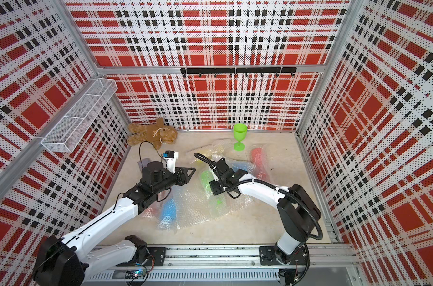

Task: Unpack wine glasses from bubble wrap
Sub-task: Unwrap the bubble wrap.

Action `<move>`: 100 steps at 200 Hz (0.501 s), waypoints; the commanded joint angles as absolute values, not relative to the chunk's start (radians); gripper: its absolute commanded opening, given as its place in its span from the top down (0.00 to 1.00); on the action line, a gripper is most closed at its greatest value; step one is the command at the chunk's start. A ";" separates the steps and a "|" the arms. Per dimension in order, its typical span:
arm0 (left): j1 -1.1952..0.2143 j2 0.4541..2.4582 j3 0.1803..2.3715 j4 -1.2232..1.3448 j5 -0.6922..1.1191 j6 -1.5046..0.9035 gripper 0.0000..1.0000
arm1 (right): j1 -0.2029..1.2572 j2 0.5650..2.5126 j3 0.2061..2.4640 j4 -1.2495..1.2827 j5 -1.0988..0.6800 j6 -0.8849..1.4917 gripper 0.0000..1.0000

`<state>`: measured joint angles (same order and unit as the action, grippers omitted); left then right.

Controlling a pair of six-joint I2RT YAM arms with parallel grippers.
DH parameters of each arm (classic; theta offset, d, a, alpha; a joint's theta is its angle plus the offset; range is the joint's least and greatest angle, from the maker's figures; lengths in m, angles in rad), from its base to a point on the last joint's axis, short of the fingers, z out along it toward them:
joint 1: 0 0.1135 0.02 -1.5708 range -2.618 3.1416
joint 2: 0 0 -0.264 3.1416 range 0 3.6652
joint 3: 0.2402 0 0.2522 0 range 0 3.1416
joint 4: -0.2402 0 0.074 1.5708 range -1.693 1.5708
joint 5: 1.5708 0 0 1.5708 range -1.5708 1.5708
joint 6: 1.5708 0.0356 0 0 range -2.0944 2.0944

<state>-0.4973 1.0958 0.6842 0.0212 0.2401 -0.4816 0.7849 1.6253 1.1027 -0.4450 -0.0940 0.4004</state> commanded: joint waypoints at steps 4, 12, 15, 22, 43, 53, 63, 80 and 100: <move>-0.578 1.119 0.650 0.044 0.247 -0.551 0.44 | 0.772 1.567 1.073 -0.332 -0.169 0.422 0.92; -0.606 1.129 0.636 0.053 0.241 -0.562 0.44 | 0.772 1.562 1.068 -0.321 -0.181 0.427 0.94; -0.616 1.133 0.631 0.058 0.241 -0.565 0.44 | 0.772 1.562 1.066 -0.317 -0.184 0.430 0.95; -0.638 1.144 0.622 0.064 0.241 -0.569 0.44 | 0.772 1.564 1.067 -0.312 -0.190 0.437 1.00; -0.688 1.166 0.597 0.067 0.209 -0.579 0.44 | 0.769 1.568 1.060 -0.292 -0.206 0.458 1.00; -0.700 1.171 0.579 0.076 0.186 -0.591 0.44 | 0.767 1.572 1.059 -0.290 -0.213 0.463 1.00; -0.702 1.176 0.560 0.085 0.169 -0.608 0.44 | 0.765 1.572 1.059 -0.286 -0.216 0.464 1.00; -0.699 1.183 0.530 0.108 0.154 -0.635 0.43 | 0.763 1.566 1.051 -0.280 -0.222 0.466 1.00; -0.692 1.206 0.503 0.131 0.170 -0.645 0.43 | 0.756 1.553 1.038 -0.274 -0.226 0.468 1.00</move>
<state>-0.6971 1.1824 0.5293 0.0704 0.1879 -0.6117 0.7685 1.5959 1.0565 -0.3096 -0.2062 0.4572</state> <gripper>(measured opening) 0.571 0.051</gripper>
